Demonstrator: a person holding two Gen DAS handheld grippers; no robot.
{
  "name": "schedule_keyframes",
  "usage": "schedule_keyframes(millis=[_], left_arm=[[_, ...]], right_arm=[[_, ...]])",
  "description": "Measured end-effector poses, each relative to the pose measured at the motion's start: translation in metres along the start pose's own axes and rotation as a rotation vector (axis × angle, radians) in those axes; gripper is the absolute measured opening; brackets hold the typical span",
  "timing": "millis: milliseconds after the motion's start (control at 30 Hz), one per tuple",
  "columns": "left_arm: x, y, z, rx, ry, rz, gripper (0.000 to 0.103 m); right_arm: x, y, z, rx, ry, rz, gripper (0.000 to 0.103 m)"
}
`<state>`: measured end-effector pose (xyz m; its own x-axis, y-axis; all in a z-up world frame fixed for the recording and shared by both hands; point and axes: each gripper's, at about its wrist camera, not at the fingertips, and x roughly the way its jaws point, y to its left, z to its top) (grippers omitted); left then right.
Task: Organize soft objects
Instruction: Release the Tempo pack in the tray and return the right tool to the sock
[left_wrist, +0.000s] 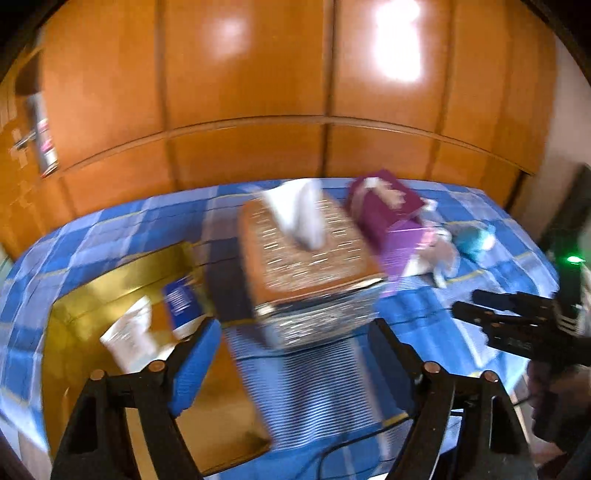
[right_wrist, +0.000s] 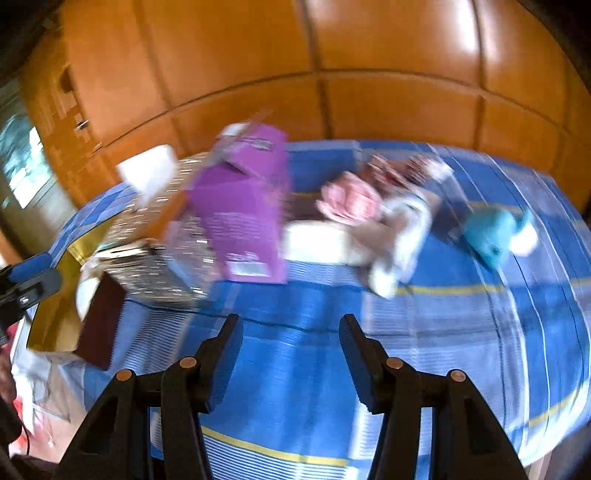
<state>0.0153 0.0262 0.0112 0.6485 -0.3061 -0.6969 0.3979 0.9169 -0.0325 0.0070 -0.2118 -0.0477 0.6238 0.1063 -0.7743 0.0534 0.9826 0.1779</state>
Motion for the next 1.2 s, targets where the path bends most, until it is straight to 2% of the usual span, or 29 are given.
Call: schedule_keyframes(millis=[100, 200, 367, 500, 633, 733, 1033, 1133, 1167, 1200], left_arm=[[0.004, -0.025, 0.014, 0.064, -0.002, -0.065, 0.074], [0.007, -0.051, 0.028, 0.121, -0.006, -0.129, 0.073], [0.019, -0.089, 0.046, 0.166, 0.019, -0.216, 0.068], [0.028, -0.110, 0.043, 0.201, 0.035, -0.236, 0.068], [0.039, -0.112, 0.032, 0.194, 0.081, -0.237, 0.068], [0.046, -0.110, 0.029, 0.184, 0.103, -0.236, 0.068], [0.053, -0.119, 0.030, 0.204, 0.120, -0.256, 0.068], [0.056, -0.124, 0.030, 0.210, 0.130, -0.263, 0.068], [0.058, -0.126, 0.031, 0.213, 0.132, -0.265, 0.068], [0.059, -0.128, 0.031, 0.218, 0.134, -0.268, 0.068]], right_arm=[[-0.002, -0.021, -0.005, 0.051, 0.003, -0.029, 0.055], [-0.005, -0.037, -0.007, 0.080, -0.001, -0.071, 0.055], [-0.007, -0.066, -0.005, 0.167, -0.007, -0.087, 0.055], [0.000, -0.087, 0.011, 0.241, -0.014, -0.042, 0.055], [0.019, -0.096, 0.031, 0.282, -0.011, 0.037, 0.055], [0.040, -0.101, 0.046, 0.284, 0.000, 0.029, 0.055], [0.090, -0.128, 0.074, 0.392, 0.025, 0.078, 0.055], [0.099, -0.127, 0.078, 0.368, 0.045, 0.128, 0.035], [0.098, -0.126, 0.078, 0.353, 0.043, 0.114, 0.028], [0.096, -0.125, 0.078, 0.337, 0.041, 0.107, 0.025]])
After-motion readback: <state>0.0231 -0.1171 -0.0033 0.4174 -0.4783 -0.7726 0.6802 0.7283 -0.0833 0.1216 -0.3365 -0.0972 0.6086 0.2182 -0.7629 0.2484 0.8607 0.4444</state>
